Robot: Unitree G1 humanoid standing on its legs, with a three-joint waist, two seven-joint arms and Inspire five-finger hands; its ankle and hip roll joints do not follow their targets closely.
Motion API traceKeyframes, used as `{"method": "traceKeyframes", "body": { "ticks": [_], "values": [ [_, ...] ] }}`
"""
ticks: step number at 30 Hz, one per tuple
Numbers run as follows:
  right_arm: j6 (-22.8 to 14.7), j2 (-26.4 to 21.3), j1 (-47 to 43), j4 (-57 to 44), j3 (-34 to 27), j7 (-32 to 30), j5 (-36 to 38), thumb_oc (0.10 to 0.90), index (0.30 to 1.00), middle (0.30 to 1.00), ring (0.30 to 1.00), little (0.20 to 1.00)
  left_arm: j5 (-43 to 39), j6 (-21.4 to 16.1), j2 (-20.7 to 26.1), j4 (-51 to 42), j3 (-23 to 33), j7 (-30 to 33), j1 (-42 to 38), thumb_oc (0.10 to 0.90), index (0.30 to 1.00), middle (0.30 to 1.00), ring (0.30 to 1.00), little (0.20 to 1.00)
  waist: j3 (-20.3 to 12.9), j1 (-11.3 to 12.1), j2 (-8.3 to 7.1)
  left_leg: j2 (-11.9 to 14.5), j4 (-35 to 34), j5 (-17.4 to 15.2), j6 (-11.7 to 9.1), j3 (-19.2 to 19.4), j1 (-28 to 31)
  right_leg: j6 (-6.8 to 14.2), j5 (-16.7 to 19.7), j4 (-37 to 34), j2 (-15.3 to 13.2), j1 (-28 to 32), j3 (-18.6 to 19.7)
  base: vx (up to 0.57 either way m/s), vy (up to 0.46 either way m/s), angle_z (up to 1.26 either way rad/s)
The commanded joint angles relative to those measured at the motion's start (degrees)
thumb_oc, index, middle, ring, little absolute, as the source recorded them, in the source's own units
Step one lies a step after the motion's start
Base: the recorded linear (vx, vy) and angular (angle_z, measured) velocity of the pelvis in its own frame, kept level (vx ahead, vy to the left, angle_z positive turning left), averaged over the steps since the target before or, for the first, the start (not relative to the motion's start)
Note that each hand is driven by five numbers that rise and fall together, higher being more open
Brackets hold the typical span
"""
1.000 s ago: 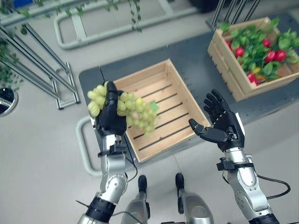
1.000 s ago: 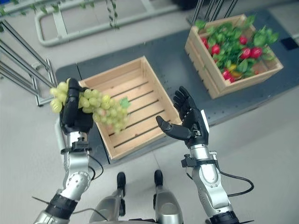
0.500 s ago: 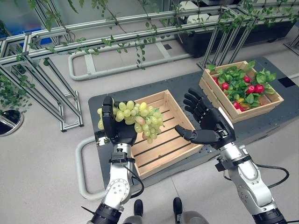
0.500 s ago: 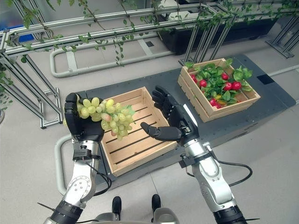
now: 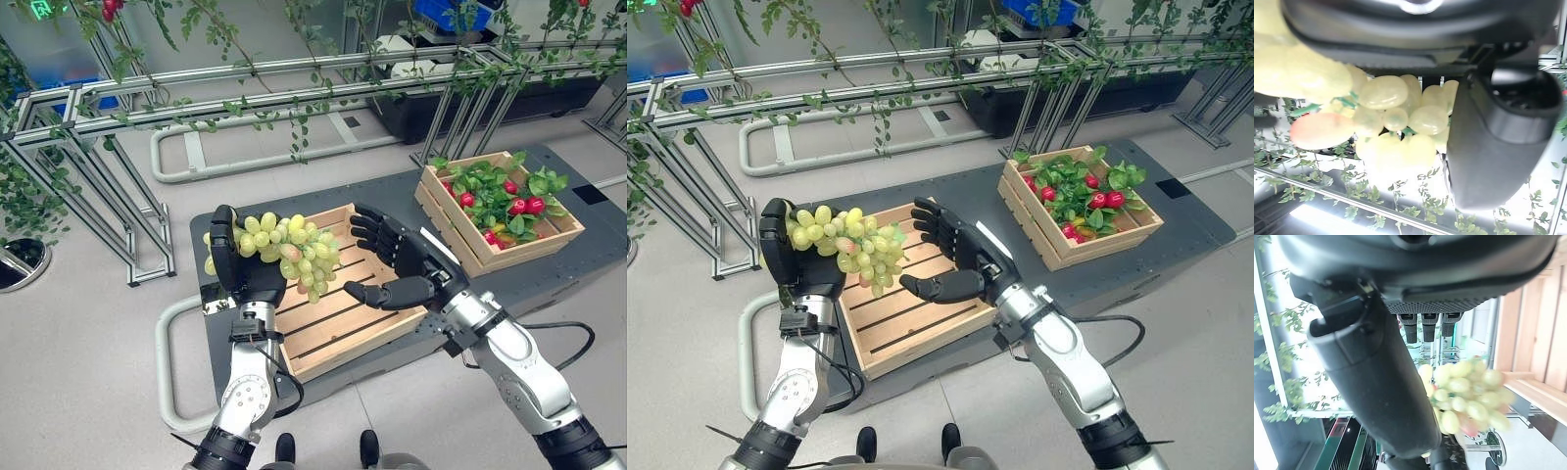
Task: Pick up the fruits from the basket on one side to the basket on the other side
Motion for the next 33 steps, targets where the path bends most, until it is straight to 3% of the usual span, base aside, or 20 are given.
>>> {"method": "traceKeyframes", "body": {
  "ticks": [1,6,12,15,24,29,33],
  "values": [
    [-2.94,0.68,-5.54,-5.79,1.39,-1.41,3.09,0.8,0.9,0.9,0.9,0.9,8.69,-0.42,1.0,-1.81,-1.92,-3.37,-5.93,0.4,0.3,0.3,0.3,0.3,-8.73,1.52,-1.0,0.88,0.11,-4.09,1.75,0.61,0.76,-0.52,2.14,0.01,-1.75,-0.68,1.19,0.0,0.0,0.0],
    [-1.48,2.5,-6.59,-5.55,3.73,-4.28,2.56,0.8,0.9,0.9,0.9,0.9,12.43,0.58,1.39,-2.4,-2.98,-1.76,-6.34,0.4,0.3,0.3,0.3,0.3,-8.88,1.81,-0.68,0.96,0.11,-4.05,1.77,0.61,0.86,-0.48,2.04,0.01,-1.92,-0.61,1.0,0.0,0.0,0.0],
    [-4.85,5.36,-6.32,-4.63,4.41,-6.95,3.97,0.8,0.9,0.9,0.9,0.9,12.97,5.85,1.7,-2.24,-3.62,-2.27,-5.64,0.4,0.3,0.3,0.3,0.3,-9.18,2.3,-0.17,0.95,0.11,-4.07,1.8,0.41,1.01,-0.43,1.88,0.01,-2.06,-0.43,0.72,0.0,0.0,0.0],
    [-4.69,6.81,-5.55,-3.86,4.64,-7.37,4.91,0.8,0.9,0.9,0.9,0.9,12.78,7.14,1.43,-2.37,-3.95,-2.92,-5.08,0.4,0.3,0.3,0.3,0.3,-9.25,2.39,0.1,0.97,0.11,-4.0,1.76,0.43,1.04,-0.41,1.86,0.01,-2.09,-0.43,0.73,0.0,0.0,0.0],
    [-1.63,8.08,-0.67,-0.64,6.85,-5.74,5.85,0.8,0.9,0.9,0.9,0.9,12.85,6.33,1.71,-4.31,-4.15,-4.12,-4.04,0.4,0.3,0.3,0.3,0.3,-9.22,2.07,0.49,1.14,0.11,-3.86,1.68,0.74,0.75,-0.25,1.99,0.01,-2.26,-0.95,0.8,0.0,0.0,0.0],
    [-1.37,8.19,-0.15,1.58,8.07,-8.59,2.53,0.8,0.9,0.9,0.9,0.9,12.24,6.51,1.97,-4.47,-4.93,-5.34,-4.07,0.4,0.3,0.3,0.3,0.3,-9.14,1.99,0.51,1.19,0.11,-3.75,1.66,0.75,0.63,-0.28,2.07,0.01,-2.2,-1.14,0.84,0.0,0.0,0.0],
    [2.14,7.34,-0.09,3.51,9.34,-9.72,-4.78,0.8,0.9,0.9,0.9,0.9,12.3,5.41,1.84,-5.44,-5.19,-6.4,-4.29,0.4,0.3,0.3,0.3,0.3,-9.01,1.84,0.56,1.31,0.11,-3.76,1.73,0.74,0.53,-0.41,2.09,0.01,-2.15,-1.35,0.94,0.0,0.0,0.0]
  ]
}}
